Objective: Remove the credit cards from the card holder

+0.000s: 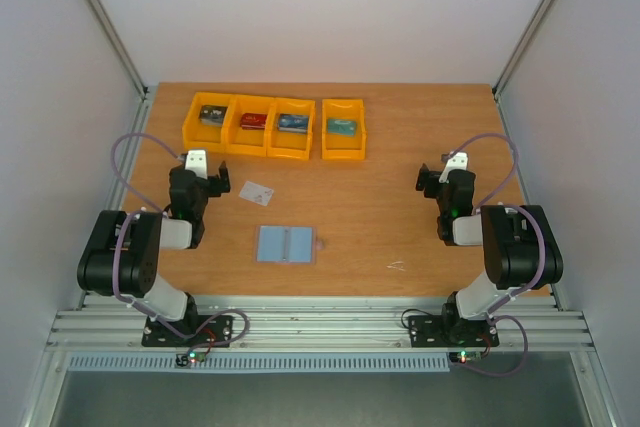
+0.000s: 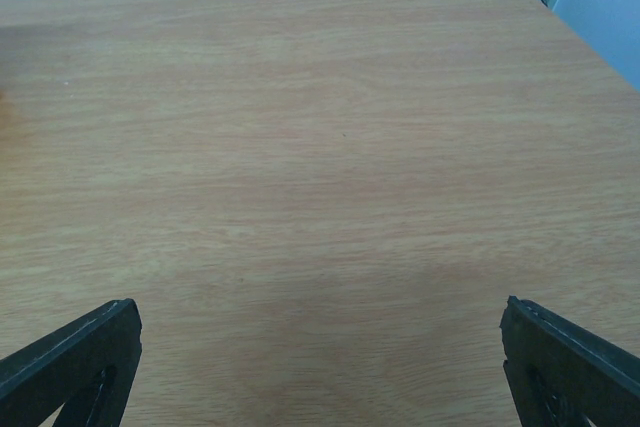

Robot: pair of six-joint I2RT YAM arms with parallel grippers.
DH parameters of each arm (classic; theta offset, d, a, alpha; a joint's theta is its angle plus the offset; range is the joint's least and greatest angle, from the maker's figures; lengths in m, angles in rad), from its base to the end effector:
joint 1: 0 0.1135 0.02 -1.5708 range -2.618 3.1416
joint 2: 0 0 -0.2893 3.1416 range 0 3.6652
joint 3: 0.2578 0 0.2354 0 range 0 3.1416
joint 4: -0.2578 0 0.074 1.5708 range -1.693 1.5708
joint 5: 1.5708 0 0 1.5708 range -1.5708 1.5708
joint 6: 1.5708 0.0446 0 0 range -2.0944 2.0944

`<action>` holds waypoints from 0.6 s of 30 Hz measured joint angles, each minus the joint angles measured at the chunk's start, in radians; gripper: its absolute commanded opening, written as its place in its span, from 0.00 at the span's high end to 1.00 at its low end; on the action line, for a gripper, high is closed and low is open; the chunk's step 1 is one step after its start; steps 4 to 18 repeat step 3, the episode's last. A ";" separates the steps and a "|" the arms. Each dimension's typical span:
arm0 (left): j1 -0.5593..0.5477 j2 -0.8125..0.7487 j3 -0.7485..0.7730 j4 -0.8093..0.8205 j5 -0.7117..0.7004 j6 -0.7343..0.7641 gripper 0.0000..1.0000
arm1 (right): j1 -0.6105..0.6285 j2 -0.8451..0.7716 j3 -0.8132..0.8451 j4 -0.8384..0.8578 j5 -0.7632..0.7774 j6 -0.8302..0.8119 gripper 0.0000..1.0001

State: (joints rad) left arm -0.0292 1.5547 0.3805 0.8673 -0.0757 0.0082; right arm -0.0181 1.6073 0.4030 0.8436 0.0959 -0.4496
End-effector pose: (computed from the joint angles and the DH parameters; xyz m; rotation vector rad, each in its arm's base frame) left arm 0.2715 -0.0046 0.1802 -0.0169 1.8771 0.0566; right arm 0.2788 -0.0093 0.1698 -0.3542 1.9186 -0.4035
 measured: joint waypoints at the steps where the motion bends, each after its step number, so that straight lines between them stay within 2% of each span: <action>1: 0.000 0.000 0.000 0.000 0.000 0.000 0.01 | 0.000 0.000 0.000 0.000 0.000 0.000 0.02; 18: 0.000 0.000 0.000 -0.001 0.000 0.000 0.01 | 0.000 0.000 0.000 0.000 0.000 0.000 0.01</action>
